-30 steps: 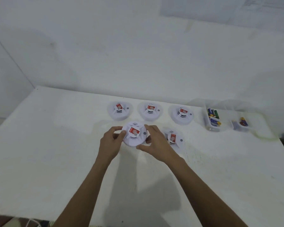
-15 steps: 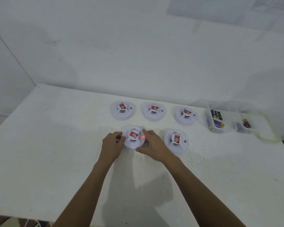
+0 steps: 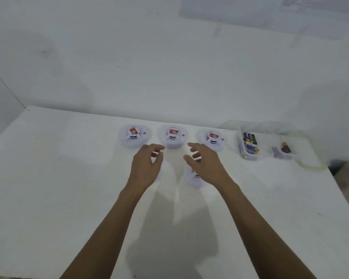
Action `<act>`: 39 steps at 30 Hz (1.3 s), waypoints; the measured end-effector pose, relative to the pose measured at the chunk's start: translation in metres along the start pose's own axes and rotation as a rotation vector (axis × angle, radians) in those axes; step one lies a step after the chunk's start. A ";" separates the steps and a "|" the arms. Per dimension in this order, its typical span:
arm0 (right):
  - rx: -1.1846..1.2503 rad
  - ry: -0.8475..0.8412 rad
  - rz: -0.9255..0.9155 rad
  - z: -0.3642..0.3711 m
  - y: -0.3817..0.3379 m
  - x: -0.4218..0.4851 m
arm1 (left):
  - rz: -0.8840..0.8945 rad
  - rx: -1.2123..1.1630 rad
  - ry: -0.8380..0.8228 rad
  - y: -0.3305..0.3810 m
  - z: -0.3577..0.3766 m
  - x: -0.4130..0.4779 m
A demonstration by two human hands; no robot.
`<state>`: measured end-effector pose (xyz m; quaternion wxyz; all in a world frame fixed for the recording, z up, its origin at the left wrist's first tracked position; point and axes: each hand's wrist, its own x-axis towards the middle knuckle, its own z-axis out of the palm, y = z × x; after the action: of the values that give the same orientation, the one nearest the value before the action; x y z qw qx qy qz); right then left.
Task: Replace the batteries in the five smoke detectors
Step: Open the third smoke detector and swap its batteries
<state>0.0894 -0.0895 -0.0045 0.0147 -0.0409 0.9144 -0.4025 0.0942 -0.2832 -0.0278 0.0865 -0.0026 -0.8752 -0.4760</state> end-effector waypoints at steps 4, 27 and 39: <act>0.013 0.069 0.108 -0.033 0.031 0.009 | 0.063 -0.011 -0.146 0.029 0.037 0.018; 0.281 0.058 0.334 -0.059 0.081 0.044 | -0.256 0.071 -0.317 0.087 0.149 0.076; 0.733 0.300 0.171 -0.095 0.054 -0.018 | -0.285 -0.352 -0.118 0.124 0.117 0.029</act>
<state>0.0986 0.0181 0.0195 -0.0719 0.1025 0.7024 -0.7007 0.0585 -0.1197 0.0176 -0.0346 0.0780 -0.7737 -0.6278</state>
